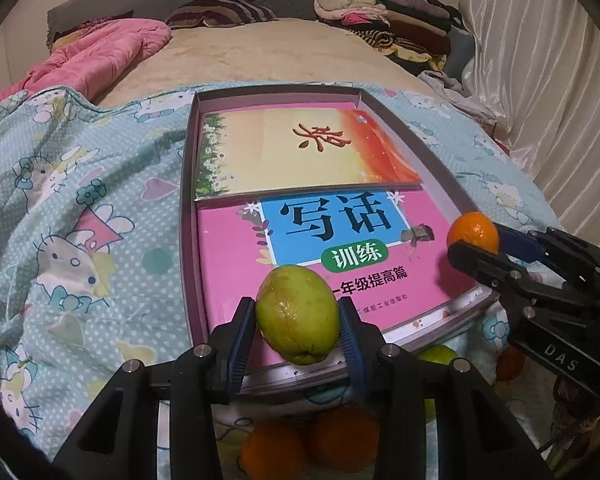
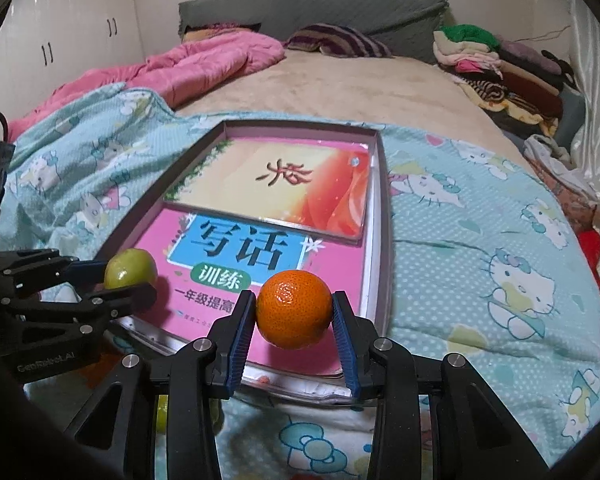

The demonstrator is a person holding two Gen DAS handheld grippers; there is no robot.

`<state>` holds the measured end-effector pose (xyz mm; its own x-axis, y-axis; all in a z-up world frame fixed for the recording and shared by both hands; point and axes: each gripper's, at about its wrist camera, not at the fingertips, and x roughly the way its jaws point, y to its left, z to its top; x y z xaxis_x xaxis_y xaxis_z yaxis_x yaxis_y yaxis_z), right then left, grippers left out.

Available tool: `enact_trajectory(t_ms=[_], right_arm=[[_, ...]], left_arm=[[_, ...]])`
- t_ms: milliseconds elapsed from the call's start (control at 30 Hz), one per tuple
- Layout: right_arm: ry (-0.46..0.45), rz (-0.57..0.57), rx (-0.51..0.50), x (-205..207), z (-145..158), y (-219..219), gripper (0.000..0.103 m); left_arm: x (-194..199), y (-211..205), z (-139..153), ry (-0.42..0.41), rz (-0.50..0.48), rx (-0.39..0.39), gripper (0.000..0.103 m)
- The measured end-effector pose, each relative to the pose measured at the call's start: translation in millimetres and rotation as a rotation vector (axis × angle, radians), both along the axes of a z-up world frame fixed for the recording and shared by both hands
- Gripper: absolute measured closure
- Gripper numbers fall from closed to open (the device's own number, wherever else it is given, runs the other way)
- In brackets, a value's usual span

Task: Organize fruits
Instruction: 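Lower the pear onto the workbook and open the left tool while the right tool releases the orange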

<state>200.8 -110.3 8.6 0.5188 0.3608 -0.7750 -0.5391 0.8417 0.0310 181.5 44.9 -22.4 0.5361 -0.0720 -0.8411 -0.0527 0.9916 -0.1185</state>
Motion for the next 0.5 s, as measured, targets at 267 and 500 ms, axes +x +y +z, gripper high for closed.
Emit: enact_trajectory(t_ms=[267, 500], right_arm=[[0.023, -0.002, -0.036, 4.1, -11.3, -1.2, 0.063], [0.025, -0.001, -0.063, 4.3, -16.7, -1.0, 0.063]], left_arm=[[1.1, -0.9, -1.4, -0.004, -0.001, 0.002, 0.061], [0.5, -0.5, -1.6, -0.003, 0.003, -0.012, 0.061]])
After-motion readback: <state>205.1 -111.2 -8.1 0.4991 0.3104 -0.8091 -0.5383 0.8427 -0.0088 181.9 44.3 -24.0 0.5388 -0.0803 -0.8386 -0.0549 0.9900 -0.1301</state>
